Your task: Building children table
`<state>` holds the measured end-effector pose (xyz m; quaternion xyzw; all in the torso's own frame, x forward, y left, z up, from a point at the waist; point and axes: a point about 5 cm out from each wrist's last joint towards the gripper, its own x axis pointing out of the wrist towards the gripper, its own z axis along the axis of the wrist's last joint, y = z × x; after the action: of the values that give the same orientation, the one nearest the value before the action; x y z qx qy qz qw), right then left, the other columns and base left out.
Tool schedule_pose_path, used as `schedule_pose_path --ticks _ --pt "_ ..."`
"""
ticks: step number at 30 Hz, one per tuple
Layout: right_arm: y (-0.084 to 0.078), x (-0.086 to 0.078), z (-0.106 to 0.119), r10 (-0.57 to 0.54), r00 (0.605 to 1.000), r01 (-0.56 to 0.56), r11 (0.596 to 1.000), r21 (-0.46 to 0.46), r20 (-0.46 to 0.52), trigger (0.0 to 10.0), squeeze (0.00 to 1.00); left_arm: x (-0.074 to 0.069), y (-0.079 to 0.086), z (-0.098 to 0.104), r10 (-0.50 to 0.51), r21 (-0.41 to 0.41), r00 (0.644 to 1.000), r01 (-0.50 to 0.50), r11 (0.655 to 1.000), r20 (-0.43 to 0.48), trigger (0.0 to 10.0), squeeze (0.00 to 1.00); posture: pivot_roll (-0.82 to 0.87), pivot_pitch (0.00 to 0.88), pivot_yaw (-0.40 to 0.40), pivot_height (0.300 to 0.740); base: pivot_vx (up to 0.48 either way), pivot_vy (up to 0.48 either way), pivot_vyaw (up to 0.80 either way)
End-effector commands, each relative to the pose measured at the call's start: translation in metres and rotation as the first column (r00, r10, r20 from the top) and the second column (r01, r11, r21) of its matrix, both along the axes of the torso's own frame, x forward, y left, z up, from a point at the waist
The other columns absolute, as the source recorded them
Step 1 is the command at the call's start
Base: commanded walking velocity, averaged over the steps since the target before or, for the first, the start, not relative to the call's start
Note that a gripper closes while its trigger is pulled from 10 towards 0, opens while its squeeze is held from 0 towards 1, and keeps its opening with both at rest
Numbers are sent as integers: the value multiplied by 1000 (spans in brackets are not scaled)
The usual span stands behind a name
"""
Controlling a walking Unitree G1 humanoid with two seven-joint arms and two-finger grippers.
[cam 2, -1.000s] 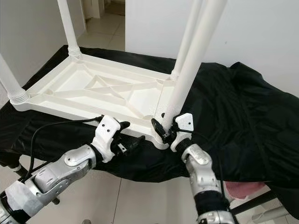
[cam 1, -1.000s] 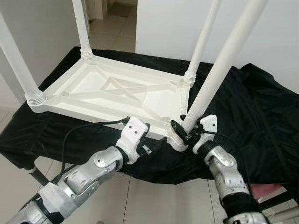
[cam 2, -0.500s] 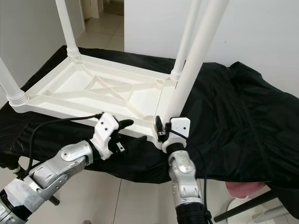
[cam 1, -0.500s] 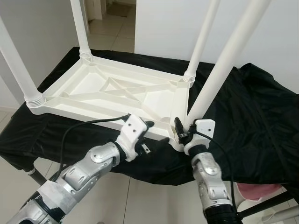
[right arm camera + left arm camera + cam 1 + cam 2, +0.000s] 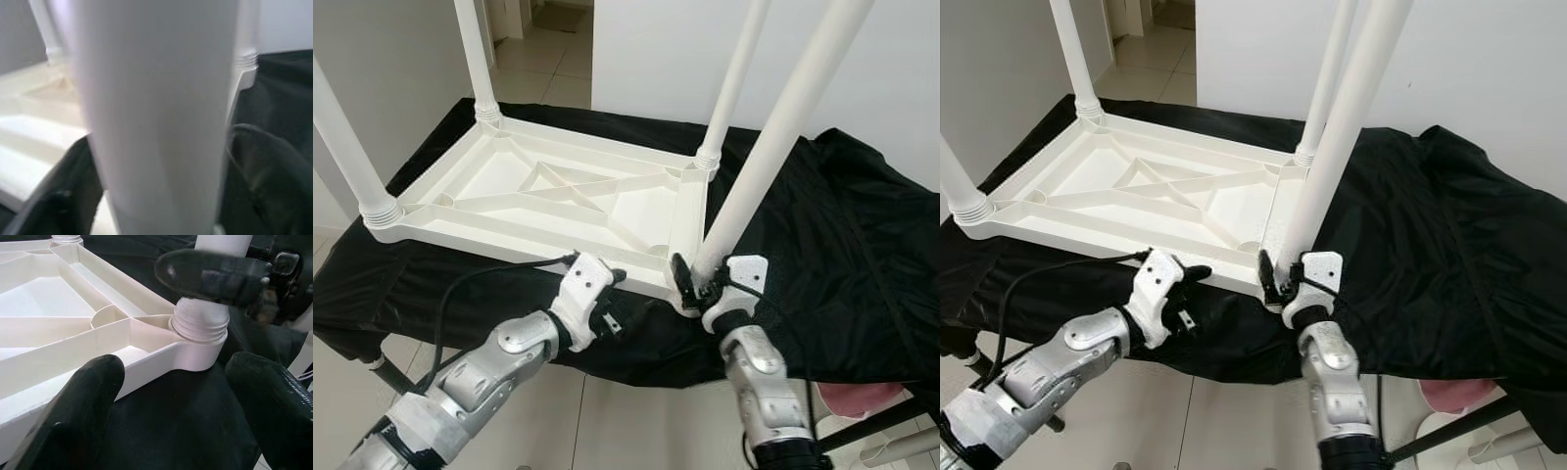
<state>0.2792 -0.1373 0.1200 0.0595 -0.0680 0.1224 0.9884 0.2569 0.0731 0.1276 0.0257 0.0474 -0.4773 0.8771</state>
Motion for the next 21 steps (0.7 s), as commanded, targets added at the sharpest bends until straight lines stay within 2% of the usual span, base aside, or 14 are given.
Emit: schedule_pose_path --ticks 1,2,3,4,8,9,11,14,16,17,18,19,20,21 --pt "-2 -1 -2 50 999 -50 999 -1 -17 10000 122 -6 -3 1 -100 3 995 100 995 0 10000 0 -28 0 -75 740 0 0 0" --pt "-6 -1 -2 107 994 -107 994 -15 -19 10000 122 -8 -4 2 -119 9 993 118 993 6 10000 0 -27 0 -76 740 0 0 0" --pt "-11 1 -1 175 984 -176 984 -40 -21 10000 0 -12 -6 1 -149 28 989 148 989 15 10000 0 -25 0 -76 740 0 0 0" --pt "-11 1 -1 175 984 -176 984 -40 -21 10000 0 -12 -6 1 -149 28 989 148 989 15 10000 0 -25 0 -76 740 0 0 0" --pt "-22 11 6 371 928 -374 920 -117 -47 10000 0 -18 -9 0 -214 28 977 214 976 -5 10000 0 -25 0 -68 740 0 0 0" --pt "-22 11 6 371 928 -374 920 -117 -47 10000 0 -18 -9 0 -214 28 977 214 976 -5 10000 0 -25 0 -68 740 0 0 0" --pt "-23 16 6 423 903 -429 893 -137 -71 10000 0 -16 -9 1 -222 24 975 222 975 -10 10000 0 -22 0 -67 740 0 0 0" --pt "-23 16 6 423 903 -429 893 -137 -71 10000 0 -16 -9 1 -222 24 975 222 975 -10 10000 0 -22 0 -67 740 0 0 0" --pt "-23 19 5 447 890 -455 880 -138 -85 10000 0 -15 -10 1 -223 26 975 223 974 -9 10000 0 -19 0 -65 740 0 0 0" --pt "-20 23 3 477 873 -488 860 -148 -105 10000 0 -14 -10 3 -223 23 975 223 974 -5 10000 0 -13 0 -64 740 0 0 0" --pt "-20 23 3 477 873 -488 860 -148 -105 10000 0 -14 -10 3 -223 23 975 223 974 -5 10000 0 -13 0 -64 740 0 0 0" --pt "-17 26 -1 506 853 -521 840 -149 -128 10000 0 -12 -10 5 -221 23 975 221 975 1 10000 0 -7 0 -62 740 0 0 0" --pt "-17 26 -1 506 853 -521 840 -149 -128 10000 0 -12 -10 5 -221 23 975 221 975 1 10000 0 -7 0 -62 740 0 0 0" --pt "-14 27 -6 521 841 -540 826 -165 -146 6824 0 -12 -10 7 -220 23 976 219 975 7 10000 0 -4 0 -60 740 0 0 0"
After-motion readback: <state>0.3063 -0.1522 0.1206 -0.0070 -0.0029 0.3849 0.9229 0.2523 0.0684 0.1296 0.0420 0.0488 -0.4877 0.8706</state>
